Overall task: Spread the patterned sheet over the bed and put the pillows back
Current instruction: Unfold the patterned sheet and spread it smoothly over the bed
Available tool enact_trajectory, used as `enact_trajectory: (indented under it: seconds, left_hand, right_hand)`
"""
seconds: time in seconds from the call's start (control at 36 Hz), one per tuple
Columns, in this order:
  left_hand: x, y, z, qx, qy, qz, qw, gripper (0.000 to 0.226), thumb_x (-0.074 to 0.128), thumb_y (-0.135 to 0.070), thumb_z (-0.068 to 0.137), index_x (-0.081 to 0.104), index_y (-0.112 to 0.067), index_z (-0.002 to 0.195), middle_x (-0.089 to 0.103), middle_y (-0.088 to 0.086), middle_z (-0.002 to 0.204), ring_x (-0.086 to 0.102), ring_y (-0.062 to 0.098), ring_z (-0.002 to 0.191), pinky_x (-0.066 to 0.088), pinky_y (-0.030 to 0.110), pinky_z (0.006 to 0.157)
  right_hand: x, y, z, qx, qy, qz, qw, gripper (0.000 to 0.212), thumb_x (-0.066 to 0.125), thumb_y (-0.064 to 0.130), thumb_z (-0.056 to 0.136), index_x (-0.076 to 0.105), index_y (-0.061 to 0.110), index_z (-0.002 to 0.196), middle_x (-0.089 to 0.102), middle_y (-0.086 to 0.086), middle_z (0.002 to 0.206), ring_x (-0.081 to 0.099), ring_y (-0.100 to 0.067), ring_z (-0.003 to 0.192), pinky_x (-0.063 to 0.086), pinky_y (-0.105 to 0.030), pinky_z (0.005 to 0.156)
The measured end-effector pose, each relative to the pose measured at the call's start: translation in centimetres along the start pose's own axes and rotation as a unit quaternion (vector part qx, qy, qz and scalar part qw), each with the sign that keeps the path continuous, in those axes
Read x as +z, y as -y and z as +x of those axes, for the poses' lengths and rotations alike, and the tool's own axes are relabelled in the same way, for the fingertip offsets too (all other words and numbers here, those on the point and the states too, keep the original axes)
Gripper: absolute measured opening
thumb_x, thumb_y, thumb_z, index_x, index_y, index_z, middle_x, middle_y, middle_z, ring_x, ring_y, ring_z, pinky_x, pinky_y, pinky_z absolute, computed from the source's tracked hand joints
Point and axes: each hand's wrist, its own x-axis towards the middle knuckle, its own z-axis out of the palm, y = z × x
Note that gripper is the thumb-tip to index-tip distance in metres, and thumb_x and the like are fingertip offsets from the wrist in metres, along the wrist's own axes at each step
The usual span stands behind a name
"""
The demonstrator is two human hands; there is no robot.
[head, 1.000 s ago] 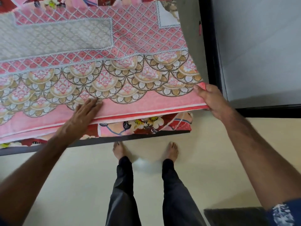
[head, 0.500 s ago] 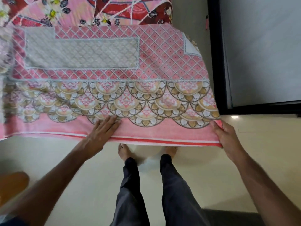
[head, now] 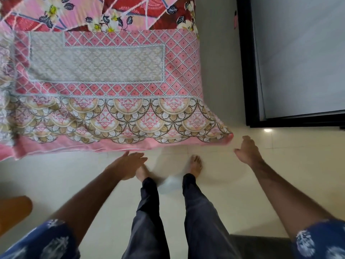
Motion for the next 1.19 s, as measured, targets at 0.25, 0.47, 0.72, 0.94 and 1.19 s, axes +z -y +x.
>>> enact_trajectory:
  seconds: [0.25,0.47,0.72,0.94,1.19]
  left_hand:
    - [-0.3,-0.3,0.5,-0.105,-0.065,-0.208,0.970,0.049,0.052,-0.013,0.098,0.050,-0.022,0.146,0.049,0.001,0.149,0.057,0.025,0.128,0.048,0.043,0.101]
    - [3.7,7.4,-5.6,-0.237,-0.224,-0.327,0.887,0.048,0.056,-0.007,0.091,0.052,-0.015,0.138,0.050,0.006,0.145,0.058,0.034,0.121,0.052,0.052,0.093]
    - [12.6,22.3,-13.7,-0.395,-0.343,-0.519,0.676,0.051,0.061,0.000,0.093,0.045,0.001,0.142,0.045,0.023,0.140,0.049,0.037,0.125,0.037,0.037,0.106]
    - [17.9,30.5,-17.1,-0.346,-0.385,-0.772,0.369,0.038,0.056,-0.006,0.097,0.042,-0.020,0.129,0.049,-0.002,0.139,0.051,0.022,0.126,0.049,0.048,0.098]
    - [20.6,33.4,-18.1,-0.286,-0.448,-0.837,0.132,0.042,0.062,-0.018,0.099,0.044,-0.019,0.137,0.060,0.008,0.120,0.065,0.025,0.117,0.058,0.045,0.092]
  right_hand:
    - [3.5,12.0,-3.9,-0.386,-0.091,-0.024,0.918,0.015,0.060,0.000,0.089,0.061,0.009,0.101,0.063,-0.007,0.099,0.061,-0.024,0.089,0.046,-0.033,0.072]
    - [13.1,24.0,-9.3,-0.537,0.045,-0.111,0.835,0.023,0.056,0.005,0.087,0.059,0.012,0.109,0.059,-0.006,0.108,0.057,-0.026,0.097,0.050,-0.043,0.082]
    - [23.9,35.5,-14.1,-0.570,0.068,-0.216,0.790,0.039,0.055,0.020,0.084,0.056,0.018,0.123,0.056,-0.006,0.120,0.057,-0.032,0.110,0.051,-0.046,0.089]
    - [33.5,43.4,-19.4,-0.528,0.029,-0.283,0.801,0.045,0.060,0.015,0.079,0.056,0.014,0.124,0.055,-0.008,0.111,0.057,-0.033,0.100,0.051,-0.043,0.080]
    - [37.2,46.8,-21.6,-0.454,0.071,-0.254,0.851,0.035,0.061,0.009,0.084,0.058,0.010,0.119,0.062,-0.008,0.111,0.060,-0.031,0.103,0.053,-0.046,0.087]
